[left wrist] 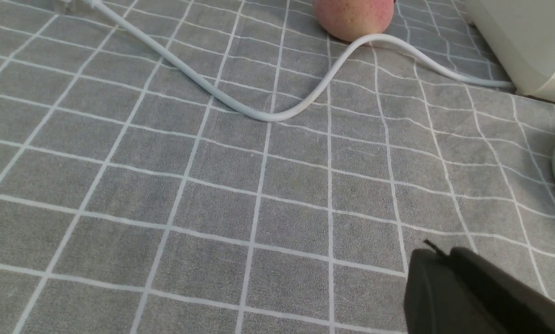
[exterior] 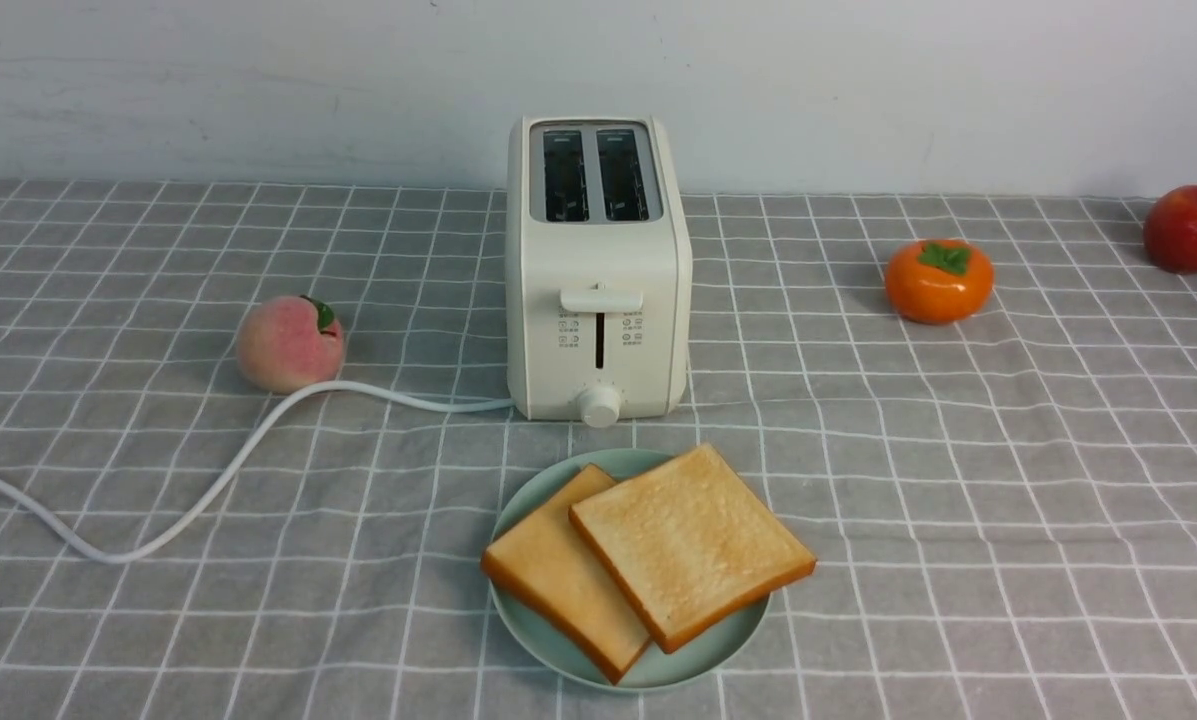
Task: Take toasted bread from bread machine on grey coffee table place on plate.
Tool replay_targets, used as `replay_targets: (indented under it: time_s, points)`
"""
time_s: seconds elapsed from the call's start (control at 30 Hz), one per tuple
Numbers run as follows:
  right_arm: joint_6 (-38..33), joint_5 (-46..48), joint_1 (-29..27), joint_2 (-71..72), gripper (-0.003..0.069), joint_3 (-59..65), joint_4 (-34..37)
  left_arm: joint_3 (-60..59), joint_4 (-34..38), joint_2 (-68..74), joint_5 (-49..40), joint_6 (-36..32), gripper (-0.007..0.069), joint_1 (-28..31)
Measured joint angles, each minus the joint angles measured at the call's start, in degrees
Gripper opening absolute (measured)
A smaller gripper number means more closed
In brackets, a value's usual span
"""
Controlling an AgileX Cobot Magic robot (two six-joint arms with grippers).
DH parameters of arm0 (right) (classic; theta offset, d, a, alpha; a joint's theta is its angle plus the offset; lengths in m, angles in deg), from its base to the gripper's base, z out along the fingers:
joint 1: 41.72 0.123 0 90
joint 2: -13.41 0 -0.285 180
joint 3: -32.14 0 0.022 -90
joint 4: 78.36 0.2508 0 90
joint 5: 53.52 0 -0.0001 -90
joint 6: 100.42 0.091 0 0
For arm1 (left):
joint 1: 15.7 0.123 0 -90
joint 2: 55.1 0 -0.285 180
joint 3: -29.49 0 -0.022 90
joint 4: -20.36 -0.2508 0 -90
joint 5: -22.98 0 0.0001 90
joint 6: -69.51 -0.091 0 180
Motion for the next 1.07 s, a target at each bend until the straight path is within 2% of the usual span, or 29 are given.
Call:
replay_targets:
  time_s: [1.07]
  points:
    - [0.0,0.0,0.0,0.0,0.0163,0.0,0.0,0.0,0.0,0.0,0.0,0.0,0.0039,0.0]
